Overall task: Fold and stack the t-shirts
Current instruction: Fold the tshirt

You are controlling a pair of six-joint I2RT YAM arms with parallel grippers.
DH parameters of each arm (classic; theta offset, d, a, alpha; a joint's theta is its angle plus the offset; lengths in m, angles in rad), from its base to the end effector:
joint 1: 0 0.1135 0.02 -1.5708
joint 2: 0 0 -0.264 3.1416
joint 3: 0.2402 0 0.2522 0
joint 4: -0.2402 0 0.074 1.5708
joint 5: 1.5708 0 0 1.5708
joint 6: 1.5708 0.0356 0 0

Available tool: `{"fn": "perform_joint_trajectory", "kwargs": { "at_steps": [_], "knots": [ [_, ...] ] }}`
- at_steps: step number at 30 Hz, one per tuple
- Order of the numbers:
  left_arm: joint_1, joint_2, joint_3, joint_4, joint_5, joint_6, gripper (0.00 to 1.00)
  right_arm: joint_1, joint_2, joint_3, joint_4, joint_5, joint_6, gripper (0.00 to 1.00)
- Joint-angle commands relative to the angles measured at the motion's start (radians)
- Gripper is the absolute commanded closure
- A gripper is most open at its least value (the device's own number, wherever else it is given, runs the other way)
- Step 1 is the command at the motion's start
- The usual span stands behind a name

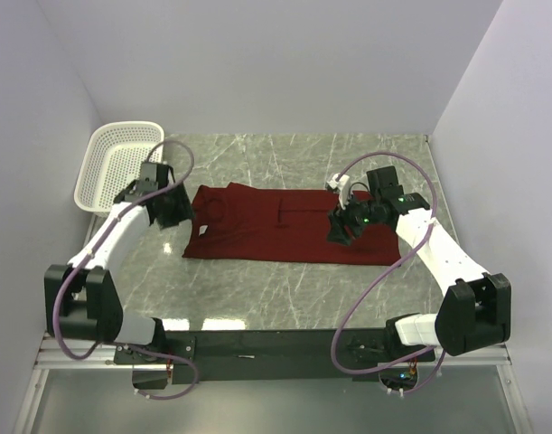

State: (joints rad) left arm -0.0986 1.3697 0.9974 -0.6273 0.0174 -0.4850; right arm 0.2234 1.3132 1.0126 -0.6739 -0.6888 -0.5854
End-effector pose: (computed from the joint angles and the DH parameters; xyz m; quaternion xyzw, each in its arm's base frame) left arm 0.2751 -0.0278 0.2468 -0.1818 0.9421 -0.0890 0.2674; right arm 0.2500 0.0800 0.2696 -0.4452 0.7882 0.2677 0.3301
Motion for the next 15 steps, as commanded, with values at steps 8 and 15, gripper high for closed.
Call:
{"fn": "perform_joint_trajectory", "kwargs": {
  "at_steps": [8,15],
  "knots": [
    [0.004,0.371,0.28,0.245,0.153,-0.125,0.54,-0.032,-0.014,0.012,0.004,-0.018,0.007,0.35],
    [0.002,0.583,0.415,0.261,0.096,-0.196,0.66,-0.041,-0.012,0.007,0.004,-0.029,0.001,0.35]
  ]
}}
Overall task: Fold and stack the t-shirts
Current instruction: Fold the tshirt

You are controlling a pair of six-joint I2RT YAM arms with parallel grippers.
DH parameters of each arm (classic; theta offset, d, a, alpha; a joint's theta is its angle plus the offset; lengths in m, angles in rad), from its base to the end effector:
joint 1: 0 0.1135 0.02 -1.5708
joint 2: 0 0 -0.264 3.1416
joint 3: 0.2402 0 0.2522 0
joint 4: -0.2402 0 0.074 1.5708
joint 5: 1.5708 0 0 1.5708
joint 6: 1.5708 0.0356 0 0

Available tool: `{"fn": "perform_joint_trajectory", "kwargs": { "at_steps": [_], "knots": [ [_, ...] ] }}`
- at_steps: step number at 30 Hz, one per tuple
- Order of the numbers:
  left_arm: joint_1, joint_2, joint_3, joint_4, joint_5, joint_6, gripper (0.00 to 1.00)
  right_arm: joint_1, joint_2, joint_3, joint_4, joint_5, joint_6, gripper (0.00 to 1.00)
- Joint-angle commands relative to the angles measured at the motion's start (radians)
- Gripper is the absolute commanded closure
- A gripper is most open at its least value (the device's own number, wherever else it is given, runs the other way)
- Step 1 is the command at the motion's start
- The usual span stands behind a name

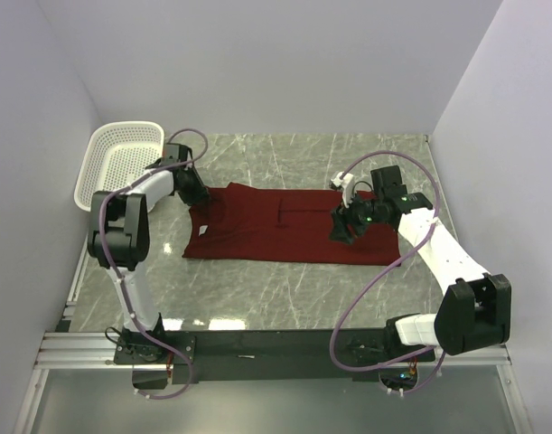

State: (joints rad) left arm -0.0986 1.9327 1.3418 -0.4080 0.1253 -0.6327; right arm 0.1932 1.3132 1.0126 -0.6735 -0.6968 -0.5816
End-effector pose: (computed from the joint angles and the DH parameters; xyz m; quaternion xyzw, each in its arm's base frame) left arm 0.4071 -0.0447 0.1818 -0.2356 0.9282 -0.1568 0.2414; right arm 0.2522 0.0726 0.2698 -0.4323 0.7939 0.2669 0.3341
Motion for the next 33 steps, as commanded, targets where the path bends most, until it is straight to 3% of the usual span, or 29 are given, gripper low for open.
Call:
{"fn": "perform_joint_trajectory", "kwargs": {
  "at_steps": [1,17,23,29,33],
  "knots": [
    [0.002,0.034,0.092,0.044,-0.012,-0.05,0.66,-0.011,-0.011,0.007,0.0,-0.021,-0.004,0.35],
    [0.002,0.201,0.241,-0.061,-0.104,-0.047,0.73,-0.02,-0.005,0.011,-0.009,-0.041,-0.014,0.35],
    [0.002,0.221,0.284,-0.037,-0.101,-0.032,0.95,-0.023,-0.006,0.012,-0.014,-0.044,-0.012,0.35],
    [0.002,0.322,0.439,-0.06,-0.062,-0.005,0.99,-0.034,-0.014,0.012,-0.014,-0.05,-0.012,0.35],
    [0.002,0.417,0.644,-0.086,-0.026,-0.018,0.99,-0.038,-0.009,0.011,-0.014,-0.043,-0.015,0.35]
  ]
}}
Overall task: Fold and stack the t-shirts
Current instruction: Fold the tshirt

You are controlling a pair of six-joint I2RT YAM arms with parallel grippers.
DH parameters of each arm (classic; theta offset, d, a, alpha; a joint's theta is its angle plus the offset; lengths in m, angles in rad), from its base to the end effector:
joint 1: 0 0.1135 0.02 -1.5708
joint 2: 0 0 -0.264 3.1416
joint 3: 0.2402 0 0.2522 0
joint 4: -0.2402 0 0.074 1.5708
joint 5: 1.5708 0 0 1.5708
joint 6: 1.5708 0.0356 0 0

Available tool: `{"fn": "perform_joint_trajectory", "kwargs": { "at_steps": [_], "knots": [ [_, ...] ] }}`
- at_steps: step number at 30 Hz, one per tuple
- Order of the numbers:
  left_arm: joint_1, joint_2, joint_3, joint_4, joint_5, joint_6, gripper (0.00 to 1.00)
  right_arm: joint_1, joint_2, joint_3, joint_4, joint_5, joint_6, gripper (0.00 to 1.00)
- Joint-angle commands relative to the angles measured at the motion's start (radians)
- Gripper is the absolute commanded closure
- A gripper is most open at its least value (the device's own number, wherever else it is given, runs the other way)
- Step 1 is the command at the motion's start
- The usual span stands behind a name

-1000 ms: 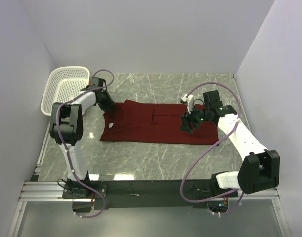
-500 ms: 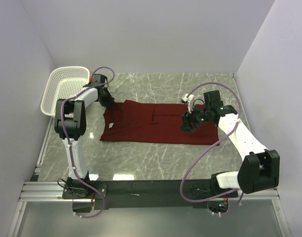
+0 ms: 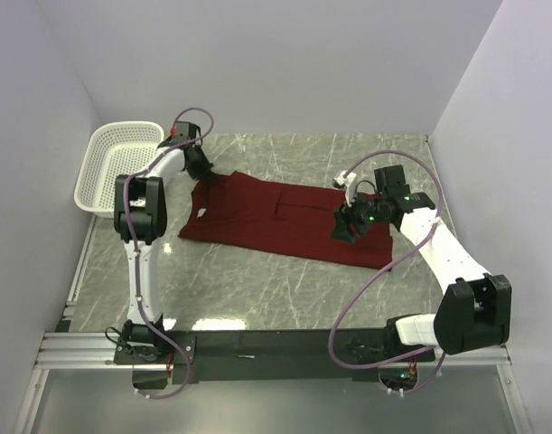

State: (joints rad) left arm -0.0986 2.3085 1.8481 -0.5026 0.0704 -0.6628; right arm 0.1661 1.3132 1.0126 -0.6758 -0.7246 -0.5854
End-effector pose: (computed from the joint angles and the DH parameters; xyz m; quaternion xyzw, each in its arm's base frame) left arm 0.5035 -0.0523 0.1639 -0.2553 0.9188 -0.1423 0.2652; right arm 0.2534 0.0664 0.2702 -0.4246 0.7936 0.2745 0.3384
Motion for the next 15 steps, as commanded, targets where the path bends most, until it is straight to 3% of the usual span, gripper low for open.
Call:
{"fn": "perform_joint_trajectory", "kwargs": {
  "at_steps": [1,4,7,9,11,13,15],
  "knots": [
    [0.002,0.061,0.173,0.013,0.061,-0.007,0.99,-0.011,-0.008,0.009,-0.01,-0.009,-0.013,0.35],
    [0.002,0.146,0.308,0.074,0.164,-0.094,0.95,-0.013,-0.008,0.007,-0.007,0.002,-0.019,0.35],
    [0.0,0.263,0.437,0.195,0.27,-0.232,0.82,-0.013,-0.015,-0.011,-0.014,0.001,-0.068,0.35],
    [-0.003,0.307,0.573,0.219,0.287,-0.277,0.65,-0.008,-0.012,-0.023,-0.043,-0.03,-0.175,0.35],
    [-0.007,0.313,0.658,0.184,0.214,-0.25,0.33,0.03,-0.005,-0.04,-0.088,-0.029,-0.25,0.35],
    [-0.006,0.243,0.601,0.203,0.163,-0.181,0.22,0.117,0.006,-0.077,-0.082,0.037,-0.324,0.35],
    [0.003,0.08,0.431,0.24,0.097,-0.14,0.18,0.202,0.008,-0.11,-0.029,0.127,-0.327,0.35]
  ]
}}
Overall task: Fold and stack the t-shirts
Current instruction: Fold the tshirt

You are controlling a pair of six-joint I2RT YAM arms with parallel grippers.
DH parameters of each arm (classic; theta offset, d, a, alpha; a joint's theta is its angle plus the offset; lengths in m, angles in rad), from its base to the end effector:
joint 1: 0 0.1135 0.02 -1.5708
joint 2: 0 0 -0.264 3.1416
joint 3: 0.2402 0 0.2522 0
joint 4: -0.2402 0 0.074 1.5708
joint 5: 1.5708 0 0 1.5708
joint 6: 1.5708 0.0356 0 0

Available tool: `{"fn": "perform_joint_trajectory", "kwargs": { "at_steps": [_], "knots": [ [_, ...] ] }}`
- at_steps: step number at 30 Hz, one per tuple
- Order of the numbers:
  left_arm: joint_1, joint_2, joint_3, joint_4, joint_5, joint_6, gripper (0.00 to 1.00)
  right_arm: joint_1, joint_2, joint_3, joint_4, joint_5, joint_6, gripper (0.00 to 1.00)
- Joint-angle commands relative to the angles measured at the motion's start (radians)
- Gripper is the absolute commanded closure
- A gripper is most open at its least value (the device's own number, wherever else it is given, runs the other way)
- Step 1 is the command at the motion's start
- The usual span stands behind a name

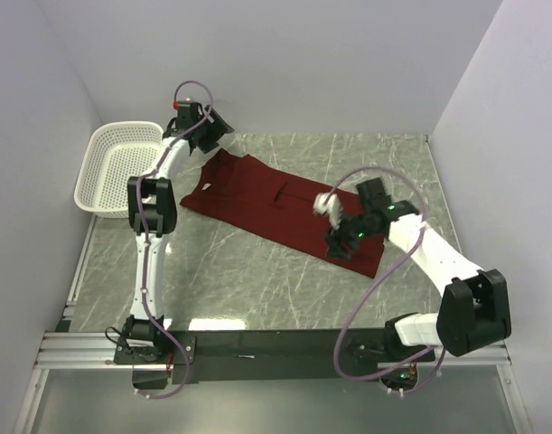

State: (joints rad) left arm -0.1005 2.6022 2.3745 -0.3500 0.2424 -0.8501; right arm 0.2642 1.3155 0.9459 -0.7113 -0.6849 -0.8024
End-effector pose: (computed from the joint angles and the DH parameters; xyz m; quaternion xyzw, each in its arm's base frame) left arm 0.5858 -0.0677 0.1930 -0.2659 0.8333 -0.3109 0.3718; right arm 0.2366 0.0873 0.2468 -0.5347 0.7455 0.2533 0.3068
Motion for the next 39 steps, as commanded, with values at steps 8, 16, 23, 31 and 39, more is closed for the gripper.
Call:
{"fn": "perform_joint_trajectory", "kwargs": {
  "at_steps": [8,16,23,31,39],
  "knots": [
    [0.012,-0.82,-0.573,0.123,-0.228,0.25,0.09,0.362,0.171,-0.015,0.271,0.527,0.121,0.35],
    [0.028,-1.407,-1.152,0.149,-0.264,0.292,0.01,0.42,0.277,-0.01,0.315,0.673,0.189,0.4],
    [0.031,-1.806,-1.435,-0.003,-0.229,0.215,0.01,0.42,0.324,-0.038,0.329,0.751,0.193,0.54],
    [0.031,-2.021,-1.653,-0.191,-0.187,-0.016,0.01,0.431,0.318,-0.042,0.253,0.69,0.187,0.92],
    [0.031,-2.165,-1.844,-0.213,-0.149,-0.215,0.01,0.746,0.185,-0.101,0.07,0.453,0.141,0.99]
  ]
}}
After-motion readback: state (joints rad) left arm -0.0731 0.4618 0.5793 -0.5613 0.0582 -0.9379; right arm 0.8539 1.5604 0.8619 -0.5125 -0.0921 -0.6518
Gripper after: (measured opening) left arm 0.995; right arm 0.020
